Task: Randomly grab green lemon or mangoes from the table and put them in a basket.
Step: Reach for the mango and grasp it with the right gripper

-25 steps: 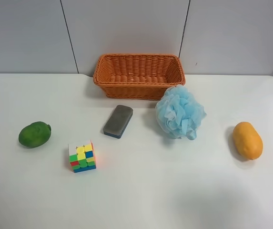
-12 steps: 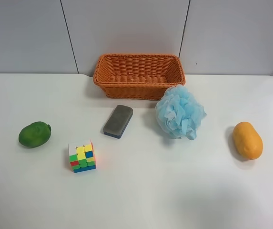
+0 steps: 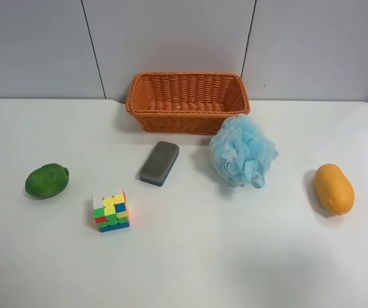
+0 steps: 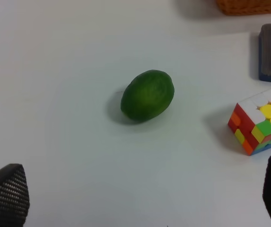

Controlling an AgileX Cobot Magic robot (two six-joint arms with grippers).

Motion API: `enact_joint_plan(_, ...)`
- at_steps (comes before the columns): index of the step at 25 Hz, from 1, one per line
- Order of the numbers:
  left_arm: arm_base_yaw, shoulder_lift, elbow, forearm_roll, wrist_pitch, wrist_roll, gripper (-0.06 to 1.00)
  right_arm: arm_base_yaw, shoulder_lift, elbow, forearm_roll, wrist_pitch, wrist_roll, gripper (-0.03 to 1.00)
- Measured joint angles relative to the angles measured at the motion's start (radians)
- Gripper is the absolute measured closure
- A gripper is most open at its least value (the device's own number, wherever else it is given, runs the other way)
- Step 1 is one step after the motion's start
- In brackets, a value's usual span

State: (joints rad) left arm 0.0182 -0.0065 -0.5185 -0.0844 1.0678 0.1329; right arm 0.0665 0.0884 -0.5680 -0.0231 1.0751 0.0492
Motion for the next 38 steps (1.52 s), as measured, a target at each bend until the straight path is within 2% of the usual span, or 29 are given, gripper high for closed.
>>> enact_joint_plan(5, 0.000, 0.000, 0.000, 0.000, 0.000, 0.000, -0.05, 0.000, 0.221, -0.102, -0.052, 0.007, 0.039, -0.02)
enact_joint_plan(13, 0.000, 0.000, 0.000, 0.000, 0.000, 0.000, -0.05, 0.000, 0.613, -0.241, -0.057, 0.010, 0.036, -0.02)
enact_joint_plan(21, 0.000, 0.000, 0.000, 0.000, 0.000, 0.000, -0.05, 0.000, 0.967, -0.269, -0.057, -0.024, 0.035, -0.02)
enact_joint_plan(25, 0.000, 0.000, 0.000, 0.000, 0.000, 0.000, -0.05, -0.006, 1.122, -0.269, -0.079, -0.069, 0.033, -0.02)
enact_joint_plan(32, 0.000, 0.000, 0.000, 0.000, 0.000, 0.000, -0.05, -0.118, 1.313, -0.270, -0.079, -0.182, -0.012, -0.02)
enact_joint_plan(38, 0.000, 0.000, 0.000, 0.000, 0.000, 0.000, -0.05, -0.124, 1.443, -0.270, -0.079, -0.303, -0.037, -0.02)
